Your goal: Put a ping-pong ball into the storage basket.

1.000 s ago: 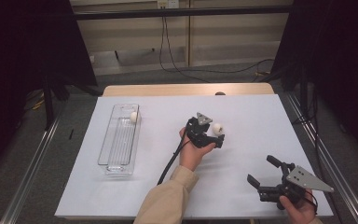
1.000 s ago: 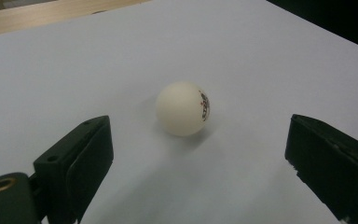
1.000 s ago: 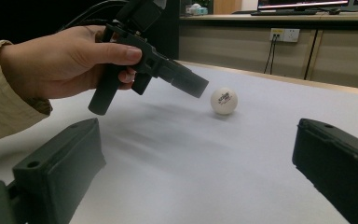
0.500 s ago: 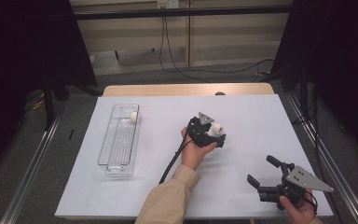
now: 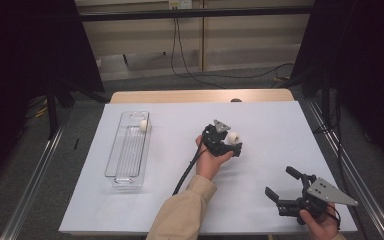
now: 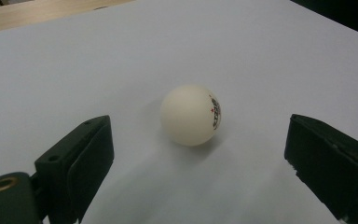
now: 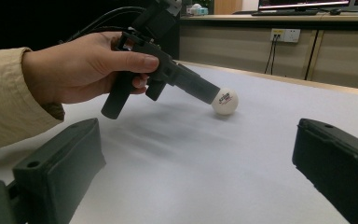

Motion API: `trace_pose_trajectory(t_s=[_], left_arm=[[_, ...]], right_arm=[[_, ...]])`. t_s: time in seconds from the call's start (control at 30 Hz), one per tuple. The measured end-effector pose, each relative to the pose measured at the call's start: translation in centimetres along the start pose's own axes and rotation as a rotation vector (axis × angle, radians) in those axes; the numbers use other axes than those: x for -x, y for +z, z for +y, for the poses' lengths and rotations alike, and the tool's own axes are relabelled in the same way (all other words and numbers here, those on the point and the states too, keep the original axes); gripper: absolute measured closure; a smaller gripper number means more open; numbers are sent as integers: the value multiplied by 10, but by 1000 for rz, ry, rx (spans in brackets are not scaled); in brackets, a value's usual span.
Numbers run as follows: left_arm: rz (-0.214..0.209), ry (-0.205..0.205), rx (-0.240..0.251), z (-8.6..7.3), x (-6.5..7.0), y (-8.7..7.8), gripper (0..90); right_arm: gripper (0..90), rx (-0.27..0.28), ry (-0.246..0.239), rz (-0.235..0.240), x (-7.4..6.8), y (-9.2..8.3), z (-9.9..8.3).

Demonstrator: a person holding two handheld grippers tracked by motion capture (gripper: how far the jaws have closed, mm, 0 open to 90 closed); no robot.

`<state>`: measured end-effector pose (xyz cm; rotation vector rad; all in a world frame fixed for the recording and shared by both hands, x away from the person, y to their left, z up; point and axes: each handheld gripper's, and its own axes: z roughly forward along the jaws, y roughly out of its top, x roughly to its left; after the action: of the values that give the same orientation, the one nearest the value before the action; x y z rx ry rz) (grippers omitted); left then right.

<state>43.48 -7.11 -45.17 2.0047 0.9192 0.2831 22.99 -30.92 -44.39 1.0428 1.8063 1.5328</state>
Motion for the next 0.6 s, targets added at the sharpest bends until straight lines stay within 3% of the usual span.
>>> trace_pose_trajectory(t_s=[0.37, 0.6], left_arm=[[12, 0, -15, -1, -3, 6, 81], [9, -20, -17, -3, -5, 11, 89]], right_arm=[[10, 1, -2, 4, -1, 0, 0], [10, 1, -2, 4, 0, 0, 0]])
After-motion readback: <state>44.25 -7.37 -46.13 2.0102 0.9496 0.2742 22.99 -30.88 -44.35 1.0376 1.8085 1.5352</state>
